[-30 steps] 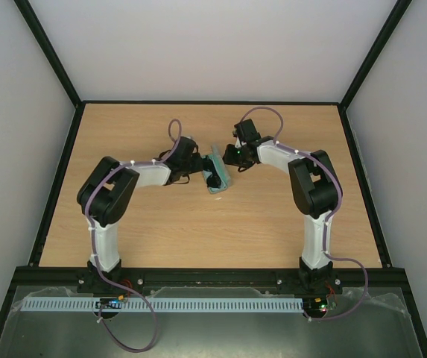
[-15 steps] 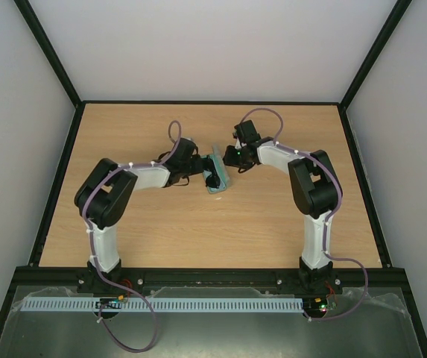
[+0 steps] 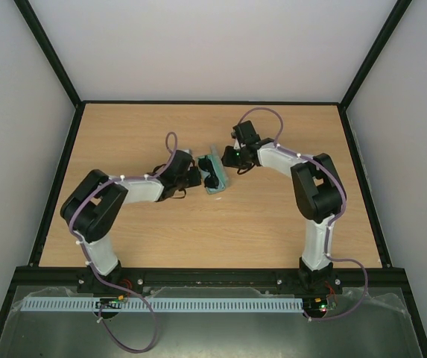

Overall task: Organize the sunglasses
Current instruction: Adjust the sunglasses in the sunglasses case, then close the sunglasses case at the center of the board.

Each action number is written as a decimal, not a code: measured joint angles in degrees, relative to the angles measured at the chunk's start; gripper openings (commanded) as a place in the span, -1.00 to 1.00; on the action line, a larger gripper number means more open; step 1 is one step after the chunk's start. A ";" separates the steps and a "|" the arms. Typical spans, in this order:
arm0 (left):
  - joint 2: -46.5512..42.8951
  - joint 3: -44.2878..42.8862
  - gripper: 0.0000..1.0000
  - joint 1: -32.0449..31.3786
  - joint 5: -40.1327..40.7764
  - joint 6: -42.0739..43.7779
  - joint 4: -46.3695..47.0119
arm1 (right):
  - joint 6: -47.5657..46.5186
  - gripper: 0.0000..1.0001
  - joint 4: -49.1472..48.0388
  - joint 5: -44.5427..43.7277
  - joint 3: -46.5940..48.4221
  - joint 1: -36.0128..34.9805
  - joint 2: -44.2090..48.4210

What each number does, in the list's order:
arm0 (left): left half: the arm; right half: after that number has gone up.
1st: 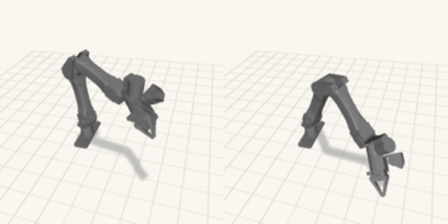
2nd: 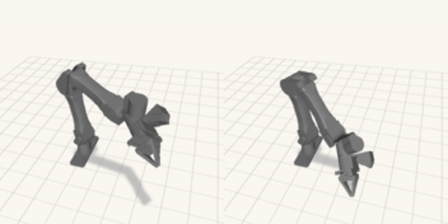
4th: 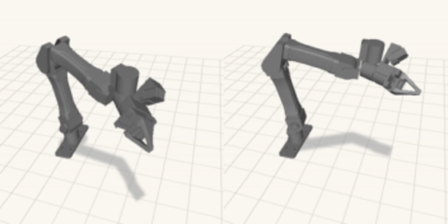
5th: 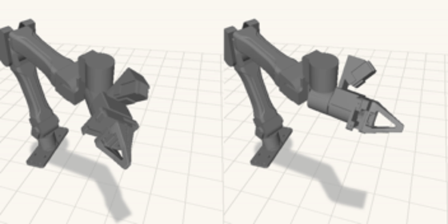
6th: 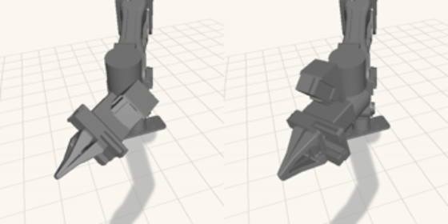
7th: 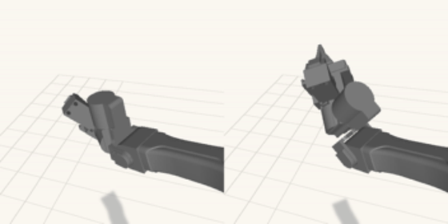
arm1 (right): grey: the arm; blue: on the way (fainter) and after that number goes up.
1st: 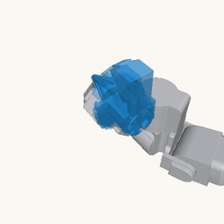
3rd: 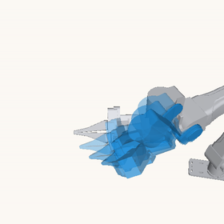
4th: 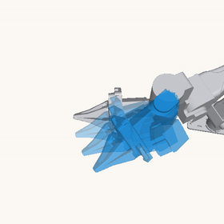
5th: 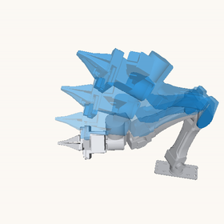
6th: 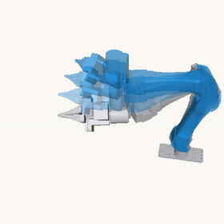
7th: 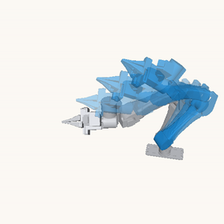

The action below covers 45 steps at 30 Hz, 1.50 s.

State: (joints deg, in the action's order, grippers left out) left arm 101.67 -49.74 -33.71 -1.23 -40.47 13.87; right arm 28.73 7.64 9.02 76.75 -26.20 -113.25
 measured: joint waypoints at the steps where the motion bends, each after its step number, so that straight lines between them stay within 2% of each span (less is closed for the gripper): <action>1: 0.22 0.00 -0.81 -0.70 -0.22 -0.17 0.46 | 0.00 -0.24 0.00 -0.09 0.00 -0.24 0.00; 9: 5.68 -4.48 -0.82 -6.71 -1.33 -1.14 1.86 | 0.02 -0.24 0.07 -0.39 0.00 -1.18 0.00; 17: 7.13 -6.23 -0.79 -6.43 -1.77 -1.11 2.01 | 0.04 -0.24 -0.11 -1.18 0.02 -1.11 0.00; 20: 5.62 -5.25 -0.68 -6.01 -1.66 -0.98 1.64 | 0.00 -0.24 -0.04 -1.16 0.02 -1.14 0.00; 25: 0.76 -2.60 -0.32 -4.59 -1.46 -0.76 1.27 | 0.00 -0.24 0.17 -1.14 0.02 -1.51 0.00; 28: -1.42 -1.53 -0.28 -3.76 -1.97 -0.68 1.97 | -0.04 -0.24 0.24 -1.16 0.13 -1.53 0.00; 30: -2.32 -0.76 -0.40 -3.13 -2.69 -0.81 2.58 | -0.11 -0.24 0.39 -1.18 0.33 -1.53 0.00; 34: -5.11 4.81 -0.81 -1.53 -3.26 -1.77 5.38 | -0.35 -0.24 0.81 -1.38 0.66 -1.55 0.00; 40: -6.97 13.79 -0.91 2.60 -3.17 -3.74 8.07 | -1.18 -0.26 1.51 -1.53 1.99 -1.66 0.00; 45: -4.33 14.34 -0.94 3.85 -3.43 -4.13 10.34 | -1.31 -0.34 1.46 -1.62 2.25 -1.99 0.02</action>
State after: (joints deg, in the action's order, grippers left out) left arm 97.34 -35.40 -29.87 -4.67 -44.60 24.21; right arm 27.42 9.10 7.40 79.00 -28.18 -113.23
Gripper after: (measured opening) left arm 0.043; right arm 0.364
